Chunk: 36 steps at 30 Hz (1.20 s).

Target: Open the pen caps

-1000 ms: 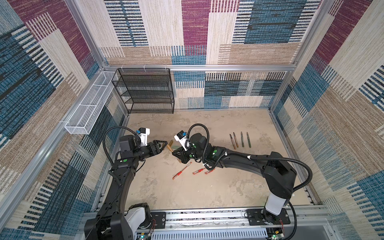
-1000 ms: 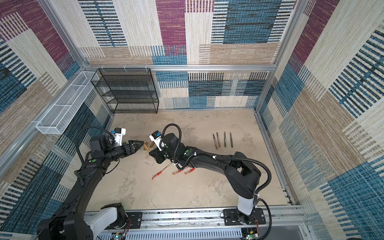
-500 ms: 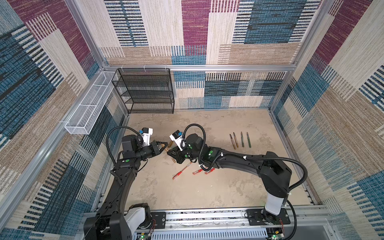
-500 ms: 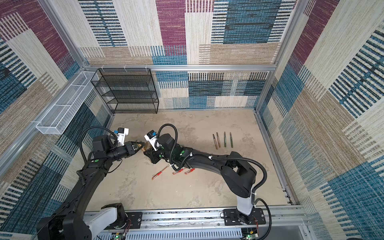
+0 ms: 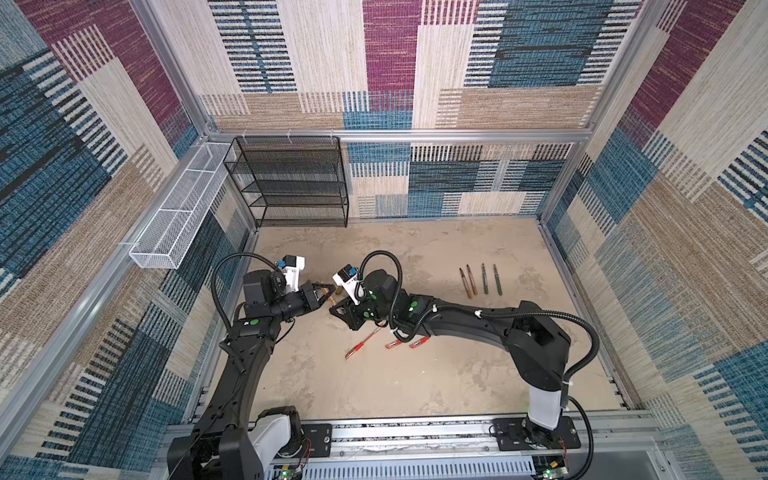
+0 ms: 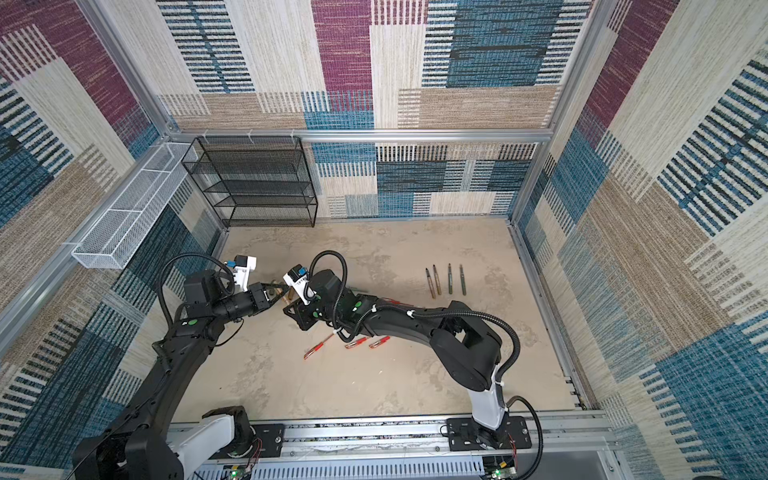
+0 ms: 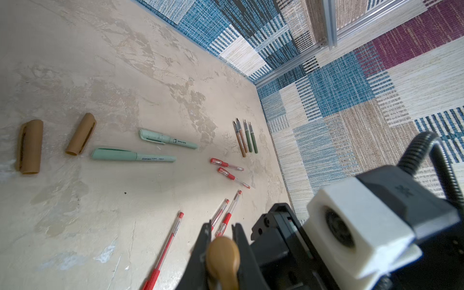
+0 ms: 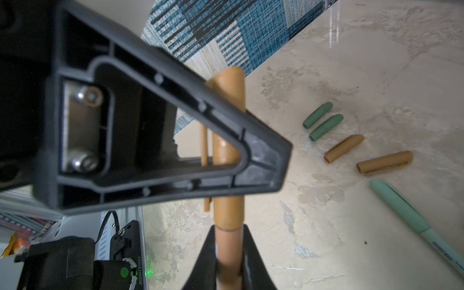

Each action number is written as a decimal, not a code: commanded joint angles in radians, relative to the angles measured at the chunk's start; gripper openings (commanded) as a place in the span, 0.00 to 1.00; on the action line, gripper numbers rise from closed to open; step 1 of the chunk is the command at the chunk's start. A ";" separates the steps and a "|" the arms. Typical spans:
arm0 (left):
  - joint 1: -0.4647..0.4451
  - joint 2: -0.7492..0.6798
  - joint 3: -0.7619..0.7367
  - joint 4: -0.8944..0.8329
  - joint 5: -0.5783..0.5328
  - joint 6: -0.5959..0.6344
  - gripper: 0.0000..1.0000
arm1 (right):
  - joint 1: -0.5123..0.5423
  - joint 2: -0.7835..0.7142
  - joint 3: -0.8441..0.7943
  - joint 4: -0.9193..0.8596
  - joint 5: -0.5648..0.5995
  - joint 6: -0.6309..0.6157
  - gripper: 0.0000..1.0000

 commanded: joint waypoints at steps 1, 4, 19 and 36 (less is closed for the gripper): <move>0.000 -0.006 0.000 0.021 0.006 0.025 0.00 | -0.002 -0.010 -0.020 0.011 0.019 0.010 0.06; 0.003 0.000 0.018 -0.007 -0.011 0.050 0.00 | -0.002 -0.005 -0.012 -0.034 0.006 0.003 0.00; 0.040 0.054 0.190 -0.168 -0.099 0.080 0.00 | 0.002 -0.184 -0.434 0.098 0.067 0.082 0.00; -0.127 0.401 0.482 -0.454 -0.518 0.441 0.00 | -0.110 -0.557 -0.658 0.002 0.233 0.138 0.00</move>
